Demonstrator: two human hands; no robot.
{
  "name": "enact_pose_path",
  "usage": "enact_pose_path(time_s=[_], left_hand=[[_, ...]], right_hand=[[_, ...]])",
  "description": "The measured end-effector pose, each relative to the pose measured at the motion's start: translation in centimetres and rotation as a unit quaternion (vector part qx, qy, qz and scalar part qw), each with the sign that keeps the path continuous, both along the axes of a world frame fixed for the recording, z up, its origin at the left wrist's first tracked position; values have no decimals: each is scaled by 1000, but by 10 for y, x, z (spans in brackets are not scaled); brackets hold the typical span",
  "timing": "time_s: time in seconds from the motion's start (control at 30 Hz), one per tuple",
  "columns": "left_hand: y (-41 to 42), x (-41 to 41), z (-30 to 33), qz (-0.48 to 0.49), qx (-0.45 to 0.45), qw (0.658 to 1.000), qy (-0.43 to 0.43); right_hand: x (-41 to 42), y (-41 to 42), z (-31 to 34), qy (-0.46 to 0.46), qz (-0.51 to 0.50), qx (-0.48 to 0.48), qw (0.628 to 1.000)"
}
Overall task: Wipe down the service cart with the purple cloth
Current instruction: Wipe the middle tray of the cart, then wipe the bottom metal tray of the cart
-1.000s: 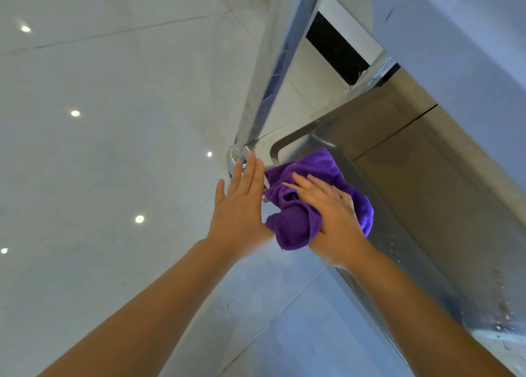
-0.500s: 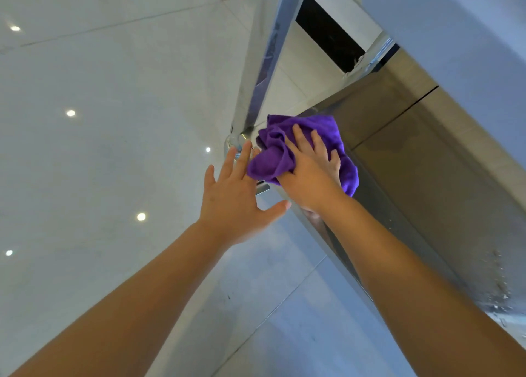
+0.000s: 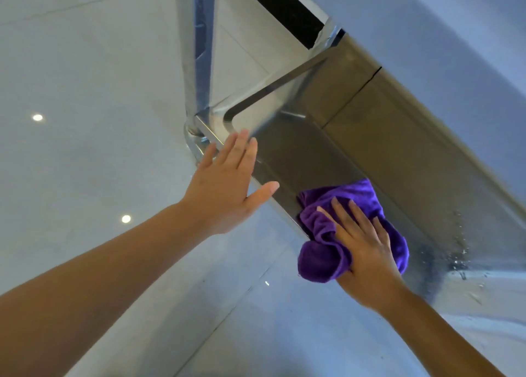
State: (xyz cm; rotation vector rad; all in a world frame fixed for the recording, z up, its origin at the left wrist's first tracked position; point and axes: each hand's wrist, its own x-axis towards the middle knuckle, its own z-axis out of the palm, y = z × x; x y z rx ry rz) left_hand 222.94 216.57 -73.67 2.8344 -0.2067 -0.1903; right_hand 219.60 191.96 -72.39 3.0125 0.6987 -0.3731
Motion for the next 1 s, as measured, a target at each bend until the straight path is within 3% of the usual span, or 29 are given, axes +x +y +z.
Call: enact_pose_path(time_s=[0.23,0.47,1.0], left_hand=[[-36,-5,-10,3,-49,999,11],[-43,-5,-9,29,-105,994,-15],[-36,20,-28,1,-37,989,-142]], right_hand=[[30,34,8,66,-1,-48,997],[95,73,-6,-10,23,-64,998],[154,67,-11,-39,24,41,998]])
